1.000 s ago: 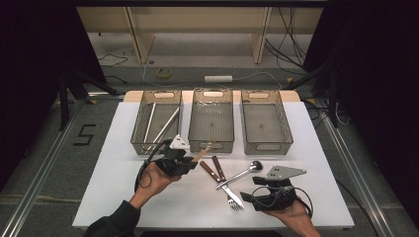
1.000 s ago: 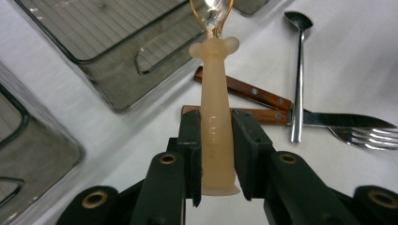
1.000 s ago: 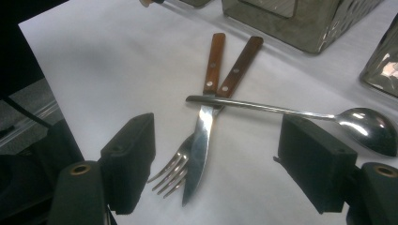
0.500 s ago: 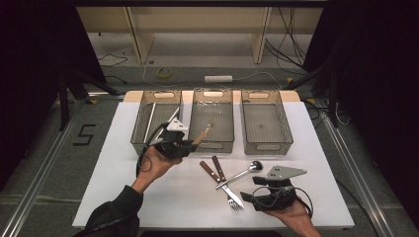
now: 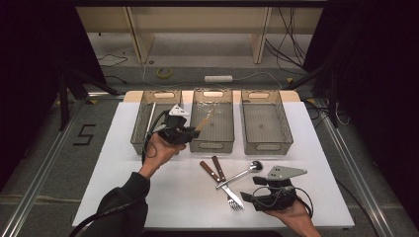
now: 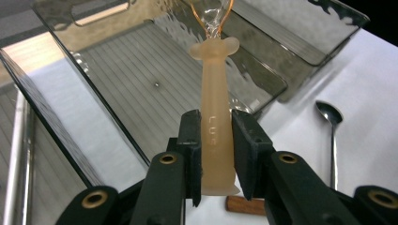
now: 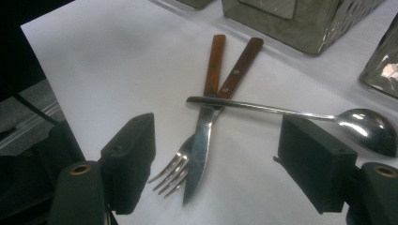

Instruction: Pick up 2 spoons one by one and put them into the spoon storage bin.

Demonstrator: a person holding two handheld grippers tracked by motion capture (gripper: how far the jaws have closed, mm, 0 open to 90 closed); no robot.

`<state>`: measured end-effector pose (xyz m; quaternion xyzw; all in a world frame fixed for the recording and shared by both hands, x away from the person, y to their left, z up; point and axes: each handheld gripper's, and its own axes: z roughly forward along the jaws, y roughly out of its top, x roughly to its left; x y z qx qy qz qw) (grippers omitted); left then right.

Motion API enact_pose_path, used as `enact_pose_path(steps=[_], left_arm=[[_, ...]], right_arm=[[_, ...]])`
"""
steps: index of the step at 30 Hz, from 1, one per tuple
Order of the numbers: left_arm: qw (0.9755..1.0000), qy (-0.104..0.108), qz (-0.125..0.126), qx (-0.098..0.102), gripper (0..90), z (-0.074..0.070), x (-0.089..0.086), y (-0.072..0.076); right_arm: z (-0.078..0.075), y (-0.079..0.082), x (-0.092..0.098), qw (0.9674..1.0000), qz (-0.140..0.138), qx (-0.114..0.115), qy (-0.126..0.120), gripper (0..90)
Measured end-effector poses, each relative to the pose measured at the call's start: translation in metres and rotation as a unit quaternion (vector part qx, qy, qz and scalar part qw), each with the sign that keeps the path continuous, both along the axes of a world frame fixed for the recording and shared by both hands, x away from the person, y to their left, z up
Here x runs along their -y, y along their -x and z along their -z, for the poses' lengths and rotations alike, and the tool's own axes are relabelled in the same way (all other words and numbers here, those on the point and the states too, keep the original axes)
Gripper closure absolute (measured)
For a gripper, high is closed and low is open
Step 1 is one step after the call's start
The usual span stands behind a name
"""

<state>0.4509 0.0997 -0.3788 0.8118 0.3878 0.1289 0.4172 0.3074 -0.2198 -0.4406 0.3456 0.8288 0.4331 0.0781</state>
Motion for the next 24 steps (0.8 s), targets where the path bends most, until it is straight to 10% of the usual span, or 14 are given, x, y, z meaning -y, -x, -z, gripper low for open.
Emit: enact_pose_path(steps=[24], left_arm=[[0.9989, 0.015, -0.043, -0.011, 73.6, 0.003, 0.012, -0.045]], right_arm=[[0.000, 0.000, 0.001, 1.0000, -0.003, 0.001, -0.001, 29.1]])
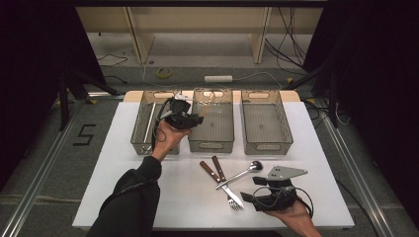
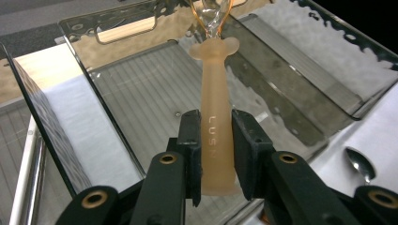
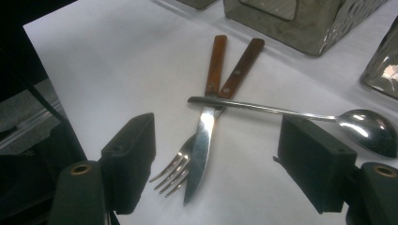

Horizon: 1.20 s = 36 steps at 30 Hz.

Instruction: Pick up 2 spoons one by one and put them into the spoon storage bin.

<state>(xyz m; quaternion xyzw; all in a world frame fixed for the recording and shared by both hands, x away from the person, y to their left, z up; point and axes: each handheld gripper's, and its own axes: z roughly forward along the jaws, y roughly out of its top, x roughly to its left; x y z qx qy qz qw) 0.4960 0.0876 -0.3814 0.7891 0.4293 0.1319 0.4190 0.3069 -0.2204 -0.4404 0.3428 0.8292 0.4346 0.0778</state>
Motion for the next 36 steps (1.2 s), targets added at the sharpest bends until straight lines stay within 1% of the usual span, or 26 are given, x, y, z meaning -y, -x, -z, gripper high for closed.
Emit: enact_pose_path(steps=[2, 4, 6, 11, 14, 22, 26, 29, 32, 36], left_arm=[[1.0000, -0.001, -0.005, -0.003, 73.6, 0.003, 0.000, -0.003], [0.9999, 0.006, -0.012, -0.007, 73.5, 0.005, 0.000, -0.006], [0.9998, 0.008, -0.016, -0.009, 73.5, 0.008, 0.001, -0.010], [0.9997, 0.005, -0.020, -0.013, 73.5, 0.012, 0.004, -0.016], [0.9995, 0.009, -0.025, -0.017, 73.5, 0.015, 0.006, -0.019], [0.9992, -0.003, -0.030, -0.024, 73.4, 0.022, 0.010, -0.024], [0.9990, -0.001, -0.035, -0.028, 73.4, 0.025, 0.011, -0.026], [0.9988, -0.003, -0.037, -0.032, 73.3, 0.028, 0.012, -0.027], [0.9987, -0.010, -0.037, -0.034, 73.3, 0.030, 0.012, -0.028], [0.9984, -0.008, -0.042, -0.037, 73.2, 0.033, 0.011, -0.029]], right_arm=[[0.000, 0.000, 0.000, 1.0000, 0.000, -0.001, 0.001, 29.1], [0.000, 0.000, 0.000, 1.0000, 0.000, -0.001, -0.001, 29.1], [0.000, 0.000, -0.001, 1.0000, -0.001, -0.002, 0.001, 29.1], [0.000, 0.000, -0.001, 1.0000, -0.001, -0.001, 0.001, 29.1], [0.000, 0.000, 0.000, 1.0000, -0.001, -0.001, 0.000, 29.1], [0.001, 0.000, 0.000, 1.0000, -0.002, 0.000, 0.000, 29.1], [0.000, 0.000, 0.000, 1.0000, -0.002, 0.000, -0.001, 29.1], [0.001, 0.000, 0.000, 1.0000, -0.002, -0.001, 0.000, 29.2], [0.000, 0.000, 0.000, 1.0000, -0.002, 0.000, -0.001, 29.2], [0.000, 0.000, 0.000, 1.0000, -0.002, 0.000, -0.001, 29.2]])
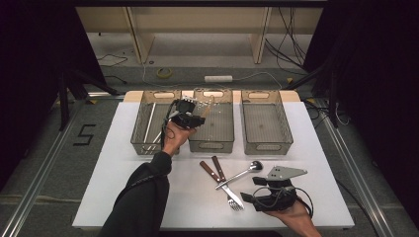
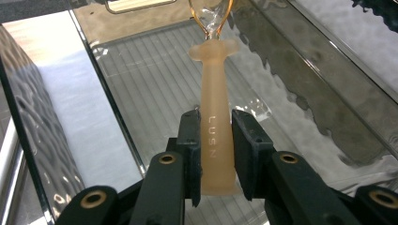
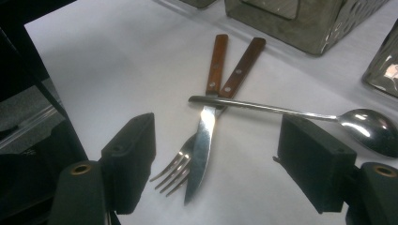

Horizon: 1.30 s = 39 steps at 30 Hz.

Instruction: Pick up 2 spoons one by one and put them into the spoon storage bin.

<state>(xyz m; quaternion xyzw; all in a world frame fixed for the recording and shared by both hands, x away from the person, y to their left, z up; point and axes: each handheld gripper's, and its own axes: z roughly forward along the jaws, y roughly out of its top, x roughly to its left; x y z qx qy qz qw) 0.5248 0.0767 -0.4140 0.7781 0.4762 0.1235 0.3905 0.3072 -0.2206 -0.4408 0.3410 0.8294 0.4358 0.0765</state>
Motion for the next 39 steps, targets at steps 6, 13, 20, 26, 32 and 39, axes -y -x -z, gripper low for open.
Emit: enact_pose_path(steps=[6, 13, 20, 26, 32, 39], left_arm=[[1.0000, 0.002, -0.006, -0.005, 72.8, 0.004, -0.003, -0.001], [0.9998, 0.014, -0.012, -0.005, 68.9, 0.003, -0.005, -0.001], [0.9998, 0.018, 0.004, -0.008, 58.6, -0.006, -0.007, 0.005], [0.9994, 0.024, 0.024, -0.008, 44.9, -0.017, -0.014, 0.019], [0.9986, 0.030, 0.043, 0.010, 37.3, -0.029, -0.026, 0.038], [0.9975, 0.032, 0.056, 0.028, 33.0, -0.035, -0.041, 0.058]], right_arm=[[0.000, 0.000, 0.000, 1.0000, 0.000, -0.001, 0.000, 29.2], [0.000, 0.000, 0.000, 1.0000, -0.001, -0.001, 0.000, 29.2], [0.000, 0.000, 0.000, 1.0000, 0.001, -0.003, 0.001, 29.2], [0.000, 0.000, 0.000, 1.0000, 0.002, -0.003, 0.002, 29.3], [0.000, 0.000, 0.000, 1.0000, 0.002, -0.001, 0.004, 29.2], [0.000, -0.001, 0.001, 1.0000, 0.003, 0.002, 0.008, 29.7]])
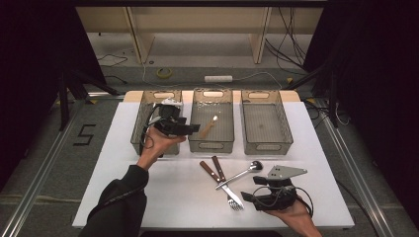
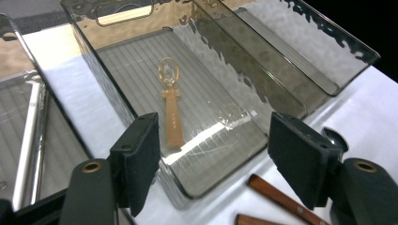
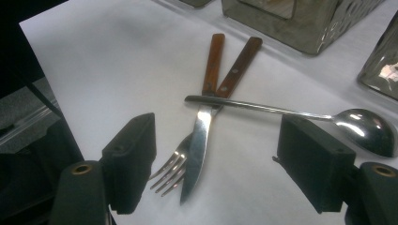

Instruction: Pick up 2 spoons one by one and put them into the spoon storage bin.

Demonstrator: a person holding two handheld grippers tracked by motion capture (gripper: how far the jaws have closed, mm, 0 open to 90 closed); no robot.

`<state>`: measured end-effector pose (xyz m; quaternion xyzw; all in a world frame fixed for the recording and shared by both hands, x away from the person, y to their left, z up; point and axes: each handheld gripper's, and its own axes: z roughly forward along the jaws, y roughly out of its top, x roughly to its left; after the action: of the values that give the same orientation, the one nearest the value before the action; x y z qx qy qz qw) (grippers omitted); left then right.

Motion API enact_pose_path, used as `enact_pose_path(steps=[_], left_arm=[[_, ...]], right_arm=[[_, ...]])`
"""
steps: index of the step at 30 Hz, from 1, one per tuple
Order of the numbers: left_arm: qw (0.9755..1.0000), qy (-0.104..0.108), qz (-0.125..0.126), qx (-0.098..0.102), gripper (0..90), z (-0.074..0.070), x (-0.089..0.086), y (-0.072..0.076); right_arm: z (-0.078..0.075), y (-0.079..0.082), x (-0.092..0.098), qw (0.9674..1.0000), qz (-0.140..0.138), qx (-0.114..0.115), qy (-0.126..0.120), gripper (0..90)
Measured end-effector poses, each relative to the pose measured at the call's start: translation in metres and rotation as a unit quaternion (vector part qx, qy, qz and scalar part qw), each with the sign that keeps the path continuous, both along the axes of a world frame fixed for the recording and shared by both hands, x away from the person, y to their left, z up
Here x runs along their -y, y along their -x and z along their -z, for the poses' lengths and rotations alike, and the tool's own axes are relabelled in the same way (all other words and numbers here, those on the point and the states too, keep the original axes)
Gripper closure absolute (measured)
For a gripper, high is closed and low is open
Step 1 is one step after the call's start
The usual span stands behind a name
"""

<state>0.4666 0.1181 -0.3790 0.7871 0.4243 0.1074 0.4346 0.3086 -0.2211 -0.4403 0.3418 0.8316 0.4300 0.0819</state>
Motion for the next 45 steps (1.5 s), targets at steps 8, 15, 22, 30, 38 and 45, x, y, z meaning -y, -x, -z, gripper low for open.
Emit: enact_pose_path(steps=[8, 15, 22, 30, 38, 45], left_arm=[[0.9998, 0.011, 0.015, 0.003, 28.9, 0.006, -0.014, 0.020], [0.9997, 0.018, 0.013, 0.008, 27.0, 0.018, -0.028, 0.044], [0.9994, 0.028, 0.012, 0.014, 25.8, 0.032, -0.042, 0.070], [0.9984, 0.042, 0.023, 0.031, 24.4, 0.037, -0.046, 0.090], [0.9985, 0.033, 0.029, 0.032, 24.1, 0.044, -0.046, 0.105], [0.9985, 0.031, 0.035, 0.029, 24.2, 0.047, -0.045, 0.114]], right_arm=[[-0.002, -0.003, 0.001, 0.9999, -0.005, 0.006, 0.013, 29.7], [-0.007, -0.012, -0.003, 0.9985, -0.026, 0.012, 0.047, 29.9], [-0.011, -0.025, -0.007, 0.9940, -0.043, 0.024, 0.098, 30.8], [-0.009, -0.043, -0.014, 0.9873, -0.057, 0.029, 0.145, 32.5], [0.002, -0.055, -0.027, 0.9751, -0.079, 0.041, 0.203, 36.9], [0.011, -0.066, -0.036, 0.9630, -0.102, 0.048, 0.245, 40.3]])
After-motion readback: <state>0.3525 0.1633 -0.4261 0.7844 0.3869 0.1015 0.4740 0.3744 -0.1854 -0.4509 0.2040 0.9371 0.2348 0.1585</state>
